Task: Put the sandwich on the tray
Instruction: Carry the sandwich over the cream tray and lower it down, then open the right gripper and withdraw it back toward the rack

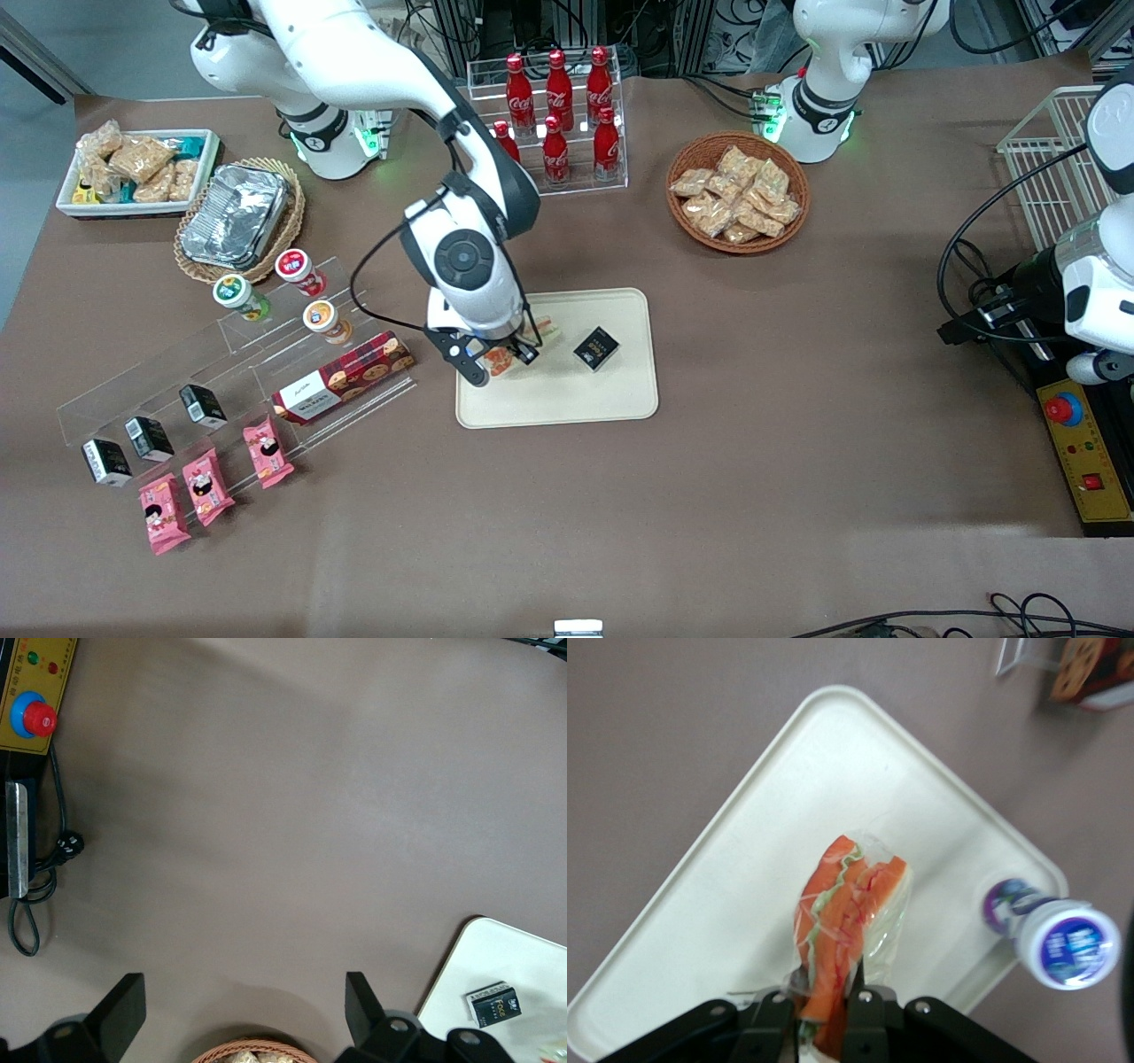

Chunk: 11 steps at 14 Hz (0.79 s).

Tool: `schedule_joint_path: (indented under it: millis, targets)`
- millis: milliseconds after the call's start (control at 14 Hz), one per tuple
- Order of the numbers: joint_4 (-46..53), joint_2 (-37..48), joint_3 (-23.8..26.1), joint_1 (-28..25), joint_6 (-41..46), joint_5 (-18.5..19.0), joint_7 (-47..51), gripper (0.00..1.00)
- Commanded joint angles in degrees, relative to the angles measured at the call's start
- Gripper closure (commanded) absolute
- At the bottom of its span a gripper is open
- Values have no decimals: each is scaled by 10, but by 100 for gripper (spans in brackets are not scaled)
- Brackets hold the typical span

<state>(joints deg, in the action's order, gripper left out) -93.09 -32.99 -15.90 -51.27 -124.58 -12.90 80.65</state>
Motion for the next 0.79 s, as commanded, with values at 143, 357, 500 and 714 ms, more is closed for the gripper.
schedule_joint_path:
  millis: [143, 357, 500, 714]
  targets:
    - [5, -34, -11, -1, -56, -48, 49, 83]
    - [5, -49, -12, 27, -73, -60, 43, 82]
    - [5, -52, -12, 41, -96, -86, 36, 73]
    - [13, -40, -12, 46, -90, -89, 3, 0]
